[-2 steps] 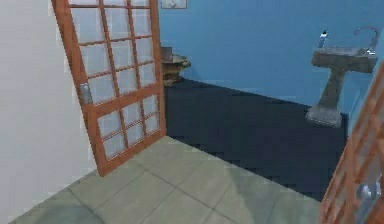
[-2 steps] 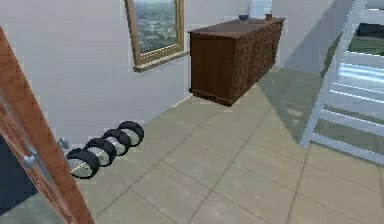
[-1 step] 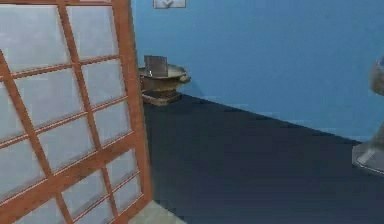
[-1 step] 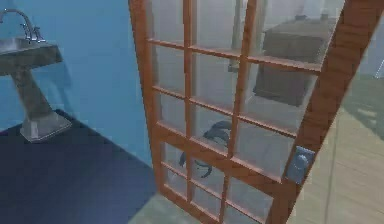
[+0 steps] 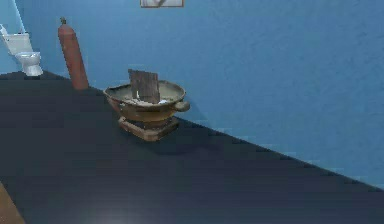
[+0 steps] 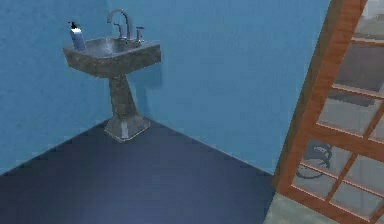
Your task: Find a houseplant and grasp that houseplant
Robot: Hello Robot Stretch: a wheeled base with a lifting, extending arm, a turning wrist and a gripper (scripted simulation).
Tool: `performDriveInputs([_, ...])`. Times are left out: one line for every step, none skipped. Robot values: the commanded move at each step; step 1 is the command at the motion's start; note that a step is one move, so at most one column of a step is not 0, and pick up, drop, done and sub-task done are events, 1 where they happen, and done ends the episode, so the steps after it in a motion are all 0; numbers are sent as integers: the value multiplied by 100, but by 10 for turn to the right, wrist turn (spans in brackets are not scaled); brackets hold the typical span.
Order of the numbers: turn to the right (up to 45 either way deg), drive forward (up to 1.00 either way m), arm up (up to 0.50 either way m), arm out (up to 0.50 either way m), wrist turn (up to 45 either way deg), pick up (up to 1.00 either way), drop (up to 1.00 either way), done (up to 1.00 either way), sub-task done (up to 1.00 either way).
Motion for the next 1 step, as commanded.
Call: performDriveInputs([60, 0, 0, 0, 0, 0, 0, 0, 0])
